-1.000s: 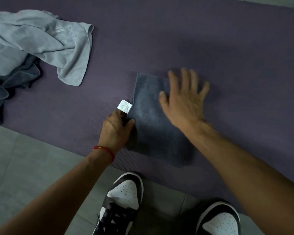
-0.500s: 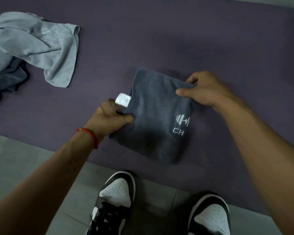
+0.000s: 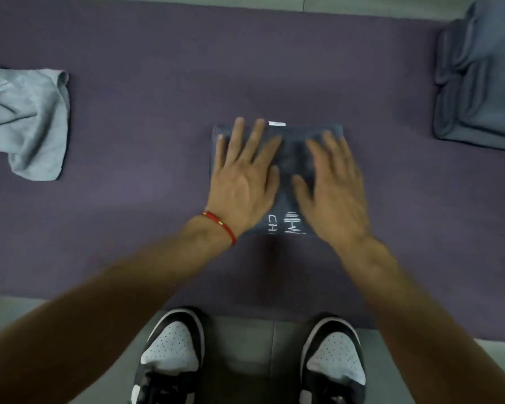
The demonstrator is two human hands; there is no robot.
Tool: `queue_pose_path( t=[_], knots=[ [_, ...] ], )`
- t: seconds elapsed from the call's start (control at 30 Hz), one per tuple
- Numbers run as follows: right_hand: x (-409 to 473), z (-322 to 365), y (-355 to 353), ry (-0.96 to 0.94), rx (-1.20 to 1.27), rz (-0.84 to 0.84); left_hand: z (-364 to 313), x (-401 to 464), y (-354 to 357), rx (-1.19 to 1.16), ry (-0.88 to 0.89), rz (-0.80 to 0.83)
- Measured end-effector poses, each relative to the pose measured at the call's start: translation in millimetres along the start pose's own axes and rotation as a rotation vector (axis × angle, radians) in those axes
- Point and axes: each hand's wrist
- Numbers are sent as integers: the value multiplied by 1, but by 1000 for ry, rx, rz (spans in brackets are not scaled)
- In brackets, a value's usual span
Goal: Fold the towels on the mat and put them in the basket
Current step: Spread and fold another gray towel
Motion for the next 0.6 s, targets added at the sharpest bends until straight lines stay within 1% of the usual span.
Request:
queue_pose_path(
  t=[0.03,0.1,0.17,0.27,0.37,0.5,0.6],
  knots=[
    [10,6,13,-54,-82,53,2,-7,12,27,-6,67],
    [25,7,34,-103,-234,120,12,-16,29,161,-7,164],
    [31,-2,48,-112,-291,151,20,-20,39,246,-17,194],
    [32,-7,50,-125,-270,153,17,-19,38,259,-40,199],
    [24,-9,38,-150,-247,150,17,-18,37,242,-58,201],
    [-19,-40,20,-211,-248,140,19,-13,36,219,-62,201],
    [-33,-59,19,-163,-187,185,27,-6,32,234,-33,214]
  ],
)
Point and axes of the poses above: each hand's wrist, its own x-axis towards the middle knuckle, its own y-axis out of the palm, z = x × y, and after that the axes turned 9 degrees about y, right-handed
